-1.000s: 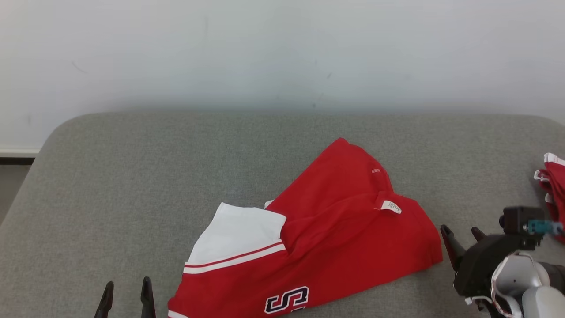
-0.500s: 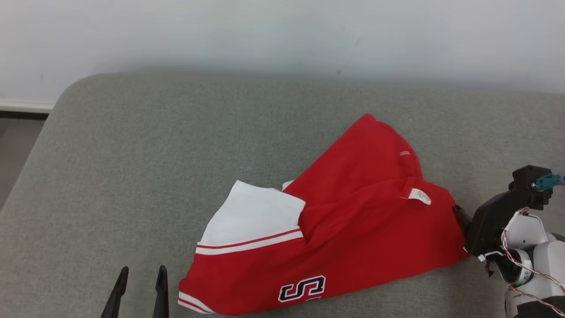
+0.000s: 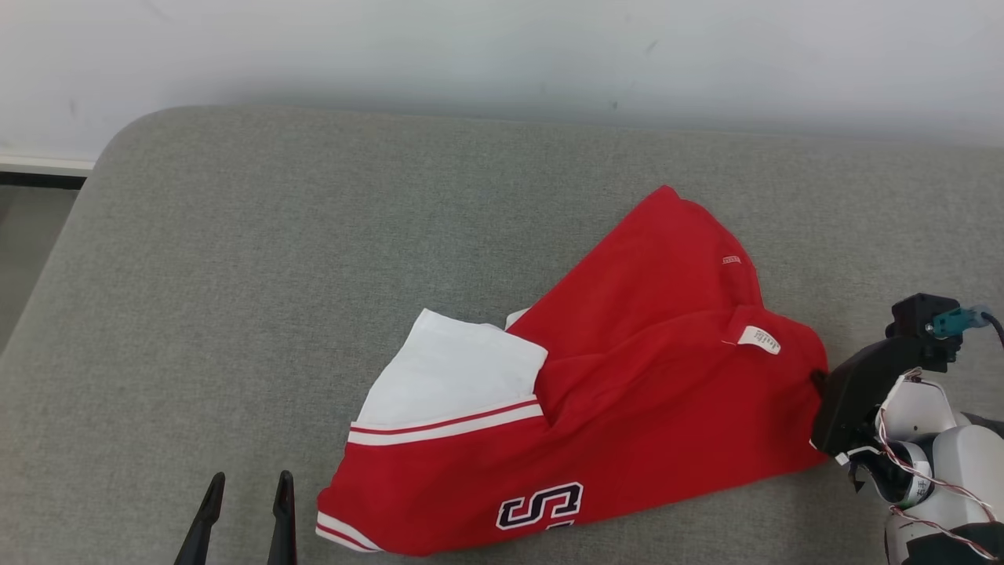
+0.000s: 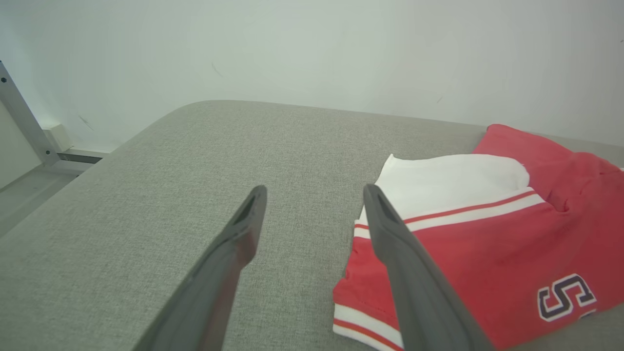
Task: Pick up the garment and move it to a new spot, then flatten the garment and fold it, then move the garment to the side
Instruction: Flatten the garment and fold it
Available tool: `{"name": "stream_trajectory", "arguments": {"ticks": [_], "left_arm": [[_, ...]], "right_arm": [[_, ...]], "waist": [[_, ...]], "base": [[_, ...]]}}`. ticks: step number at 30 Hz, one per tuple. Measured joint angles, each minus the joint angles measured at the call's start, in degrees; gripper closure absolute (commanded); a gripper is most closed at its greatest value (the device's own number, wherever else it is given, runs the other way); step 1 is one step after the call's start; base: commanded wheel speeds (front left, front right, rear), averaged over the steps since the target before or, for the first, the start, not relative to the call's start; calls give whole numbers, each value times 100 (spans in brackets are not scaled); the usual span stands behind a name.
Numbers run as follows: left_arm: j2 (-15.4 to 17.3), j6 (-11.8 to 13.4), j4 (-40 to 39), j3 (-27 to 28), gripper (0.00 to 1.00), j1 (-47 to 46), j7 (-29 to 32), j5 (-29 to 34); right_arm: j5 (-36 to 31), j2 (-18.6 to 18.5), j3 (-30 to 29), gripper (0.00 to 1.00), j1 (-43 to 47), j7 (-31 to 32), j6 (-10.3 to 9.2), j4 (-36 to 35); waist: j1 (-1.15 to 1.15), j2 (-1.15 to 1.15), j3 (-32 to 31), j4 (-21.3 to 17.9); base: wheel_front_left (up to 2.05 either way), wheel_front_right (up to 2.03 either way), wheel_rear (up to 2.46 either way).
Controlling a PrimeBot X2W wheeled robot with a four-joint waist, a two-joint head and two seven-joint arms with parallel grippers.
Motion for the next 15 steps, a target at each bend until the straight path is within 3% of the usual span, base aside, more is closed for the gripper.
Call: {"name": "stream_trajectory", "arguments": {"ticks": [7, 15], "left_arm": [[-29, 0, 30, 40, 0, -16, 0, 0], [-81, 0, 71, 103, 0, 19, 1, -4]], "right_arm": [[198, -141, 101, 100, 314, -290, 0, -594], [380, -93, -52, 100, 1784, -410, 0, -2145]], "waist": [[0, 0, -56, -130], [-1, 0, -156, -343]], "base": [[0, 0, 0], [0, 0, 0]]}}
